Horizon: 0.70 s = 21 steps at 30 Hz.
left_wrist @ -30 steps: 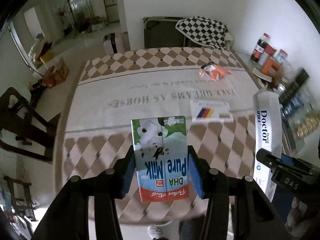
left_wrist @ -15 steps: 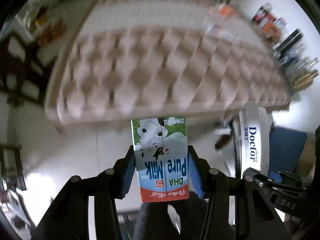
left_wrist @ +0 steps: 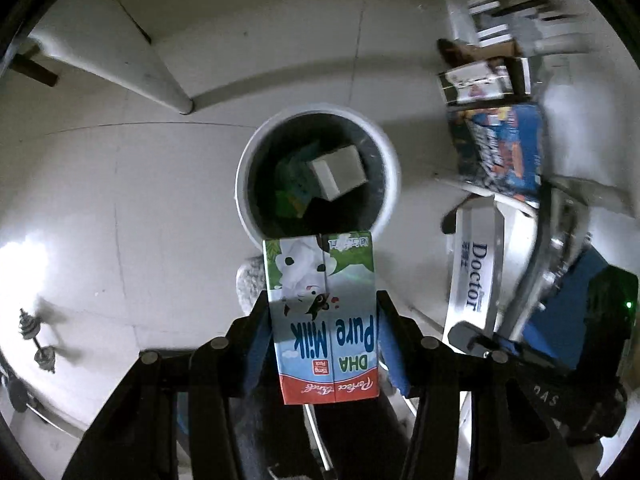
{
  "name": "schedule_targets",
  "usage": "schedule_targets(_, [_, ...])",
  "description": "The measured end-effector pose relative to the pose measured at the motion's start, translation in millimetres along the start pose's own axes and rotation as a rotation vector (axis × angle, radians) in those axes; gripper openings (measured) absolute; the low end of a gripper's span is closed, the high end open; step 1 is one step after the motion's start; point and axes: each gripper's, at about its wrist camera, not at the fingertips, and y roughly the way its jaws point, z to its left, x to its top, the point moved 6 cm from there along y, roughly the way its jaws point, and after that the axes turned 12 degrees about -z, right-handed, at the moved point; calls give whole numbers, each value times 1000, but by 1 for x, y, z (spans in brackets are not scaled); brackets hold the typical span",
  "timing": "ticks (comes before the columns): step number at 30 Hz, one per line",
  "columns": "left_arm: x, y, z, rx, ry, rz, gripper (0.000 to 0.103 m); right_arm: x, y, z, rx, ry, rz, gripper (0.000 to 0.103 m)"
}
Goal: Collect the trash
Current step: 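Carry the milk carton and leaflet over the trash bin and open both tools, then swing both tools back up toward the table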
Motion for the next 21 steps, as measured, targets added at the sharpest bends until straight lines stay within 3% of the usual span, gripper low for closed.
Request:
schedule_targets(4, [12, 61, 16, -12, -10, 37, 48, 35, 79, -11, 15, -14, 20, 51])
schedule_targets(6, [12, 74, 24, -18, -28, 50, 69, 47, 110, -14, 15, -18, 39, 52])
schedule_targets(7, [13, 79, 28, -21, -41, 48, 90, 54, 123, -11, 21, -22, 48, 52])
schedule_targets(8, [14, 81, 32, -17, -53, 47, 96, 59, 138, -10, 31, -26, 63, 53])
schedule_targets(10, [12, 79, 44, 9, -69, 29, 96, 70, 159, -7, 42, -32, 69, 55])
schedule_targets(13, [6, 66, 57, 80, -63, -10, 96, 78, 175, -2, 22, -95, 44, 97])
schedule_targets(18, [-4, 43, 64, 253, 34, -131, 96, 75, 156, -8, -125, -206, -55, 101])
schedule_targets(21, [-14, 32, 57, 284, 59, -158, 96, 66, 135, -11, -189, -261, -104, 102])
